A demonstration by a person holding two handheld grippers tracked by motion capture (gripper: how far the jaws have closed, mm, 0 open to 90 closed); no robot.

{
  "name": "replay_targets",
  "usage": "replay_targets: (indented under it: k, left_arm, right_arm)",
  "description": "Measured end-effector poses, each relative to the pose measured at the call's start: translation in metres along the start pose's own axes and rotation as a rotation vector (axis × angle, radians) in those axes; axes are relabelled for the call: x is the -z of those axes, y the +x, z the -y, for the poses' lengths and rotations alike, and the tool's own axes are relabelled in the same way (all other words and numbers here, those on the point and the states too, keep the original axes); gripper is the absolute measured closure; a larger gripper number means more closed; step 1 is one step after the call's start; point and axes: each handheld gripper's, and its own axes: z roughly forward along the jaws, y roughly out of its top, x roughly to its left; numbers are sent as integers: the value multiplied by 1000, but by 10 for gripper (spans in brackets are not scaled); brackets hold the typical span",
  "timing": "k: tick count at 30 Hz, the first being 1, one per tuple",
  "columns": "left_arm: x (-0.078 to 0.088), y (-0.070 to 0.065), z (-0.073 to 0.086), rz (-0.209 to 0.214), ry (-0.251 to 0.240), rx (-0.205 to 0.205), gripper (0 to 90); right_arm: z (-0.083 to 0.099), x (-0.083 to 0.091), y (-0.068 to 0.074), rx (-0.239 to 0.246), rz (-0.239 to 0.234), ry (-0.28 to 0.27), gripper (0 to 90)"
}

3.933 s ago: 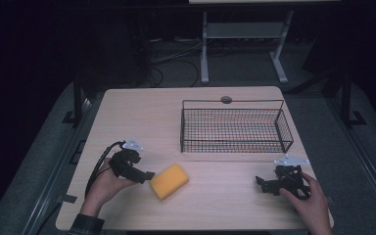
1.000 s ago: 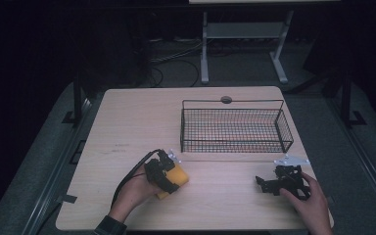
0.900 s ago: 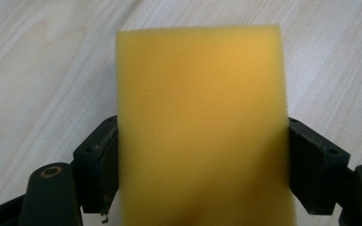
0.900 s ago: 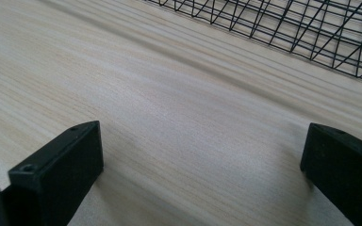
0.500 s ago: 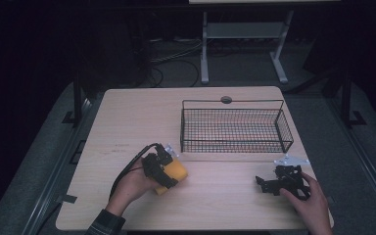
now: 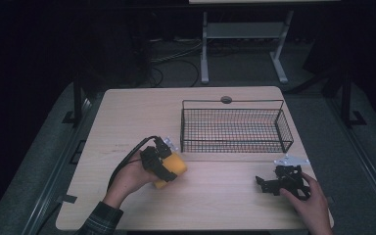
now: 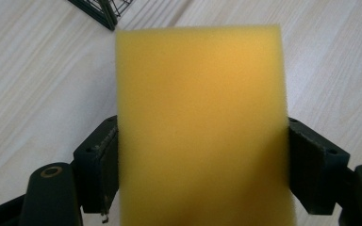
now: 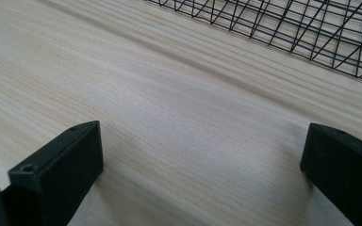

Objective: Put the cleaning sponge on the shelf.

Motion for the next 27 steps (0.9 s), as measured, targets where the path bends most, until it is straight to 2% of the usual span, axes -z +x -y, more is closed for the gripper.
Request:
replay_targets:
  k: [15, 27]
  left_arm:
    - [14, 6, -13, 11, -12, -1, 230]
    - [33, 14, -28, 7, -26, -10, 230]
  right_arm:
    - [0, 0, 0, 0, -2, 0, 0]
    - [0, 0, 0, 0, 1, 0, 0]
